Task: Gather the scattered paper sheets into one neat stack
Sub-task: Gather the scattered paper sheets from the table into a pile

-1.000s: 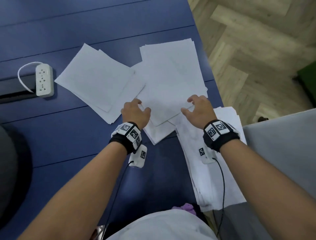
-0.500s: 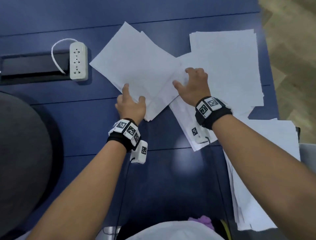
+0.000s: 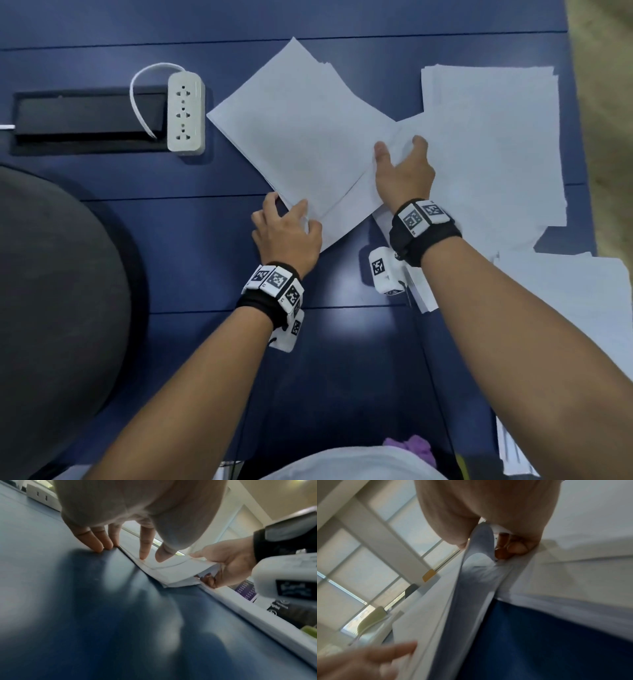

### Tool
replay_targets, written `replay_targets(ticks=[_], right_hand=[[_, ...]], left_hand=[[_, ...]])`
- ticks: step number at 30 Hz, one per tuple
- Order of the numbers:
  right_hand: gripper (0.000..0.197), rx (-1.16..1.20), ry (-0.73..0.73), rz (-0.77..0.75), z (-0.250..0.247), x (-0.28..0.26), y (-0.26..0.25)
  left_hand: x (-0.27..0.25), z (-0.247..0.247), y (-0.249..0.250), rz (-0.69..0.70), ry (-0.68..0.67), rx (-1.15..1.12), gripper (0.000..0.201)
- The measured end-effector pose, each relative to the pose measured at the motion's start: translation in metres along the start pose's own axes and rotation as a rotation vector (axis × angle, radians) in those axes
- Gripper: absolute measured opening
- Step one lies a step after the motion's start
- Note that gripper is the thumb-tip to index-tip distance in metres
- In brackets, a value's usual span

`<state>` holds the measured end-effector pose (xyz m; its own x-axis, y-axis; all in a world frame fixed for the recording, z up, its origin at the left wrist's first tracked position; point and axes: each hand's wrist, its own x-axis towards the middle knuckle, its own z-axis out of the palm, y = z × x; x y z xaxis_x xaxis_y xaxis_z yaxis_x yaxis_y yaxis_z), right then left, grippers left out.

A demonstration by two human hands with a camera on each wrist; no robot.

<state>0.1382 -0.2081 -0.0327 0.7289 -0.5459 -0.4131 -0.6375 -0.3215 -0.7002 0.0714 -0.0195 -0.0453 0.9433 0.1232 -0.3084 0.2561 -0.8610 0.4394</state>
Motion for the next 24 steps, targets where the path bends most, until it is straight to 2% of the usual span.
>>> replay_targets(ticks=[3, 5, 6, 9, 10, 12, 15, 19, 24], right_hand=[[0.071, 0.048, -0.013, 0.073, -0.012, 0.002, 0.000], [0.051, 0.079, -0.073, 0.104, -0.015, 0.000, 0.003], [0.047, 0.055, -0.112, 0.118, -0.015, -0.005, 0.004], [0.067, 0.040, -0.227, 0.089, -0.015, -0.007, 0.013], [0.058, 0.017, -0.254, 0.060, -0.018, -0.013, 0.010], [0.029, -0.097, -0.282, -0.023, -0.028, -0.030, 0.004], [0.011, -0.149, -0.283, -0.058, -0.041, -0.046, 0.011], [0.035, -0.268, -0.438, -0.096, -0.057, -0.064, 0.039], [0.044, -0.326, -0.578, -0.060, -0.073, -0.111, 0.075]], left_hand=[[-0.005, -0.006, -0.018, 0.034, 0.017, -0.022, 0.034], [-0.013, -0.009, -0.031, 0.044, 0.020, -0.053, 0.029], [-0.017, -0.010, -0.037, 0.055, 0.021, -0.065, 0.027], [-0.034, -0.012, -0.050, 0.068, 0.030, -0.103, 0.027], [-0.040, -0.013, -0.053, 0.064, 0.032, -0.115, 0.029], [-0.052, -0.013, -0.057, 0.062, 0.026, -0.128, 0.035], [-0.066, -0.013, -0.060, 0.068, 0.013, -0.174, 0.045], [-0.068, -0.020, -0.048, -0.051, -0.021, -0.284, 0.038], [-0.073, -0.030, -0.040, -0.286, -0.059, -0.270, 0.054]])
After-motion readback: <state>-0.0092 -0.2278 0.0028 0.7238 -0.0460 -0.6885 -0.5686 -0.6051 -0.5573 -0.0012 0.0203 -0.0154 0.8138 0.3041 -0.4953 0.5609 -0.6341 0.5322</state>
